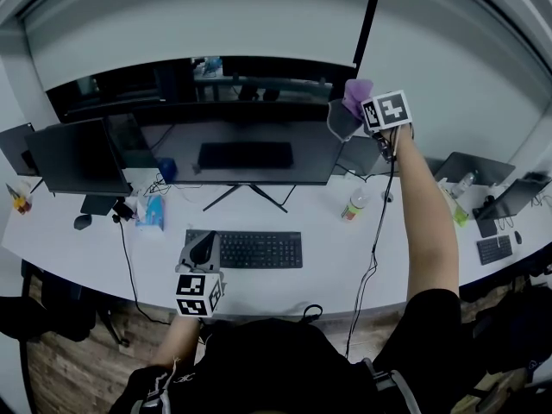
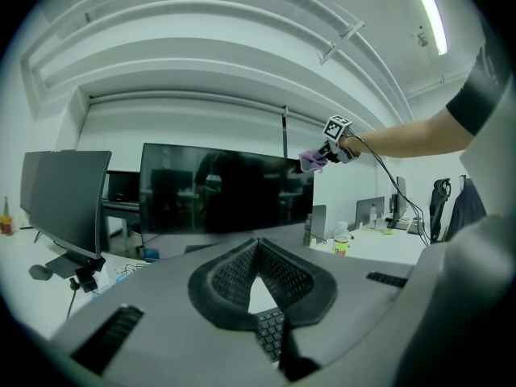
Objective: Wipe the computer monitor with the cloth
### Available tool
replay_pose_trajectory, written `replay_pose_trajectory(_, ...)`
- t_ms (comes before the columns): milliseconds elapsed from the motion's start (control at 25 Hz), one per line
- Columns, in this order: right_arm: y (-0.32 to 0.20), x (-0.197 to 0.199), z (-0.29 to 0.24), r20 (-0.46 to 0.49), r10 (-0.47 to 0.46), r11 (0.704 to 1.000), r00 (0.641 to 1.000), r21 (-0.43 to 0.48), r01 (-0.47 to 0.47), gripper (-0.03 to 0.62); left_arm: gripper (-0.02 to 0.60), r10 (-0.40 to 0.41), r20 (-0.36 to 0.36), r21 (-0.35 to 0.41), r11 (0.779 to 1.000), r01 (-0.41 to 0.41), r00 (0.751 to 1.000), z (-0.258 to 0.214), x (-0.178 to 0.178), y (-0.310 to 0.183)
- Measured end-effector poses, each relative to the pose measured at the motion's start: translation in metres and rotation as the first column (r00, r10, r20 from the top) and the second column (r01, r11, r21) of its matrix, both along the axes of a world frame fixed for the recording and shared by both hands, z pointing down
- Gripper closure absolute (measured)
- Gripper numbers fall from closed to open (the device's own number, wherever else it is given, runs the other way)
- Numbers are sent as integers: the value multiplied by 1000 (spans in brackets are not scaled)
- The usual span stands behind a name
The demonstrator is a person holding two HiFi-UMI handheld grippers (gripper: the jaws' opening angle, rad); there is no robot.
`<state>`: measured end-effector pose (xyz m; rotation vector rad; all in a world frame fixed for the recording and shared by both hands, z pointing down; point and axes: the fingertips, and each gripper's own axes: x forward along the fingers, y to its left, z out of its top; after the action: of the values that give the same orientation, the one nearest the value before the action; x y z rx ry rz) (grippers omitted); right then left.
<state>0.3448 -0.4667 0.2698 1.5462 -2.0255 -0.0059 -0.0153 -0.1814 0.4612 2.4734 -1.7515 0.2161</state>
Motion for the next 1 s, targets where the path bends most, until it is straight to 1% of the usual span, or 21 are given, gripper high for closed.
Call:
replay_pose_trajectory(80, 1, 7, 2, 0, 19, 1000, 1000, 21, -19, 499, 568, 7, 8, -4, 1000, -7, 1000, 1, 1, -2)
replay_pose_trajectory(160, 0, 12, 4, 20, 27, 999, 999, 37, -28, 499, 568, 12, 14, -2, 1000, -12, 1000, -1, 3, -4)
replay_pose_trajectory(520, -6, 25, 17, 183, 24, 996, 983, 76, -38, 500, 568, 23, 39, -9, 1000, -22, 999, 0, 9, -11)
replay_pose_trajectory(640, -9, 28, 21, 240, 16, 996, 971, 76, -35, 502, 568, 17, 44, -15, 1000, -16, 999, 1, 8, -13)
replay_pose_trajectory(760, -11, 28, 23, 309, -1, 998, 951, 64, -19, 502, 568, 9, 45, -18, 1000, -8, 999, 2, 6, -16)
replay_pose_trajectory(1000, -15, 30, 37, 393, 0, 999, 919, 48, -20, 502, 568, 8, 50, -17, 1000, -7, 999, 2, 7, -23)
